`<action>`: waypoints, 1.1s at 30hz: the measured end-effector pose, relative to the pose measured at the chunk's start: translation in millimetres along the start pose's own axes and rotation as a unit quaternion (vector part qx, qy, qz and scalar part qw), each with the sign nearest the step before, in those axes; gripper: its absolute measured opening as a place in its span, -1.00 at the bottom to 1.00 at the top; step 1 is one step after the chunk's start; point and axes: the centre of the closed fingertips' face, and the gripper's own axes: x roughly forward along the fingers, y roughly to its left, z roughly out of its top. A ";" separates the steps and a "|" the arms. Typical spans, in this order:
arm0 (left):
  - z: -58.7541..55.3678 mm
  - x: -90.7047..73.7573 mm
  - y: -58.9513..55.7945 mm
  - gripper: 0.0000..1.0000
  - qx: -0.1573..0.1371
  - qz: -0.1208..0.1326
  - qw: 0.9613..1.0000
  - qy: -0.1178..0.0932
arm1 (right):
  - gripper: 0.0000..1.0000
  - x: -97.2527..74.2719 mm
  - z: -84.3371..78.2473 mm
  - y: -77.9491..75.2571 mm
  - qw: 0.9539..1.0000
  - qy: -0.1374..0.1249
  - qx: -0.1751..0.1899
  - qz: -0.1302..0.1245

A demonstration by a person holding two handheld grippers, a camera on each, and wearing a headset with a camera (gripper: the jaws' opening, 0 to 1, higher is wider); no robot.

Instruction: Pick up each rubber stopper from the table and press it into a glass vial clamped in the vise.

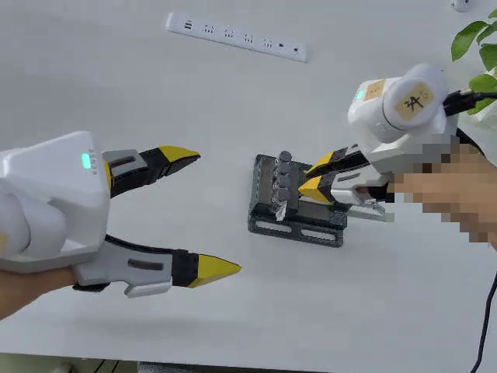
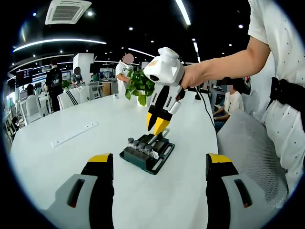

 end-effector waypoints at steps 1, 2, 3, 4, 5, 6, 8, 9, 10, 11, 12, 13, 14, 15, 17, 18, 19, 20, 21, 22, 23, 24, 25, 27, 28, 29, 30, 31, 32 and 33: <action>0.7 -0.1 0.6 0.57 -0.001 0.001 1.000 -0.001 | -0.77 -2.8 -0.7 -0.9 1.000 -0.006 0.004 -0.003; 1.1 -0.3 1.2 0.57 -0.002 0.002 1.000 -0.001 | -0.77 -4.8 -2.0 -0.8 1.000 -0.010 0.007 -0.003; 1.6 -0.2 1.5 0.58 -0.001 0.002 1.000 0.000 | -0.75 -7.1 -4.0 -1.0 1.000 -0.013 0.011 -0.003; 2.0 -0.1 1.8 0.59 0.001 0.004 1.000 0.001 | -0.74 -9.1 -5.5 -1.4 1.000 -0.017 0.013 -0.004; 2.3 0.0 2.1 0.60 0.002 0.005 1.000 0.003 | -0.73 -10.2 -6.7 -2.8 1.000 -0.020 0.014 -0.006; 2.2 -0.1 2.6 0.62 0.002 0.005 1.000 0.003 | -0.72 -12.7 -9.8 -3.5 1.000 -0.023 0.017 -0.007; 1.2 -0.7 3.5 0.63 0.003 0.005 1.000 0.006 | -0.68 -17.3 -14.5 -4.1 0.999 -0.029 0.024 -0.010; 1.1 -0.6 3.9 0.66 0.003 0.006 1.000 0.006 | -0.66 -19.7 -15.8 -3.4 0.999 -0.034 0.027 -0.011; 1.1 -0.2 3.9 0.68 0.003 0.006 1.000 0.007 | -0.64 -21.5 -17.1 -2.9 0.999 -0.039 0.031 -0.010; 1.1 0.5 3.8 0.69 0.004 0.006 1.000 0.009 | -0.62 -23.5 -20.8 -3.1 0.998 -0.045 0.037 -0.009; 1.1 1.0 3.9 0.71 0.006 0.007 1.000 0.011 | -0.61 -25.0 -22.9 -3.2 0.998 -0.049 0.040 -0.010; 1.5 1.7 4.4 0.74 0.008 0.009 1.000 0.012 | -0.58 -26.9 -26.5 -3.6 0.997 -0.053 0.046 -0.012; 1.4 2.2 4.6 0.76 0.008 0.009 1.000 0.013 | -0.55 -28.5 -29.0 -3.7 0.997 -0.057 0.047 -0.013; 1.3 2.6 4.6 0.78 0.008 0.009 1.000 0.014 | -0.53 -29.7 -31.2 -3.5 0.997 -0.061 0.048 -0.013; -0.5 3.1 5.7 0.81 0.011 0.010 1.000 0.016 | -0.47 -33.5 -36.8 -3.3 0.996 -0.071 0.057 -0.014; -2.4 3.2 6.5 0.84 0.010 0.011 1.000 0.017 | -0.43 -35.5 -39.0 -2.6 0.995 -0.080 0.060 -0.014; -3.1 3.7 6.3 0.86 0.011 0.011 1.000 0.019 | -0.40 -36.8 -41.0 -1.5 0.994 -0.085 0.064 -0.015; -3.4 4.3 6.1 0.88 0.011 0.011 1.000 0.019 | -0.35 -38.2 -43.1 -1.5 0.994 -0.090 0.067 -0.016; -4.2 5.2 6.0 0.92 0.012 0.012 1.000 0.019 | -0.31 -40.4 -45.2 -1.0 0.992 -0.100 0.071 -0.017; -5.4 5.2 6.5 0.94 0.012 0.013 1.000 0.020 | -0.28 -41.8 -46.9 -0.9 0.991 -0.108 0.075 -0.017; -7.4 5.5 6.8 0.95 0.010 0.013 1.000 0.023 | -0.22 -43.2 -50.9 -2.0 0.990 -0.116 0.080 -0.016; -8.8 5.5 7.6 0.97 0.010 0.014 1.000 0.025 | -0.18 -44.5 -52.8 -2.3 0.989 -0.123 0.081 -0.018; -9.6 5.6 7.9 0.98 0.011 0.015 1.000 0.025 | -0.13 -45.8 -54.5 -1.4 0.988 -0.129 0.086 -0.018; -12.4 6.0 9.4 0.98 0.007 0.016 0.999 0.029 | -0.04 -48.2 -61.3 0.7 0.986 -0.141 0.091 -0.014; -13.9 5.9 9.7 0.98 0.007 0.016 0.999 0.031 | 0.00 -49.9 -63.9 0.4 0.984 -0.153 0.092 -0.017; -15.0 6.3 9.4 0.98 0.008 0.015 0.999 0.032 | 0.05 -50.5 -66.9 0.7 0.983 -0.157 0.097 -0.016; -15.2 7.4 8.3 0.98 0.009 0.014 0.999 0.034 | 0.10 -51.4 -68.4 1.4 0.981 -0.166 0.096 -0.015; -17.8 8.2 7.8 0.98 0.012 0.013 0.999 0.042 | 0.16 -52.9 -70.0 3.2 0.980 -0.177 0.091 -0.015; -19.4 8.1 8.2 0.98 0.012 0.013 0.999 0.045 | 0.24 -53.2 -73.6 4.0 0.980 -0.178 0.093 -0.015; -19.5 8.5 7.8 0.98 0.014 0.013 0.999 0.047 | 0.30 -51.3 -79.7 4.9 0.979 -0.182 0.092 -0.014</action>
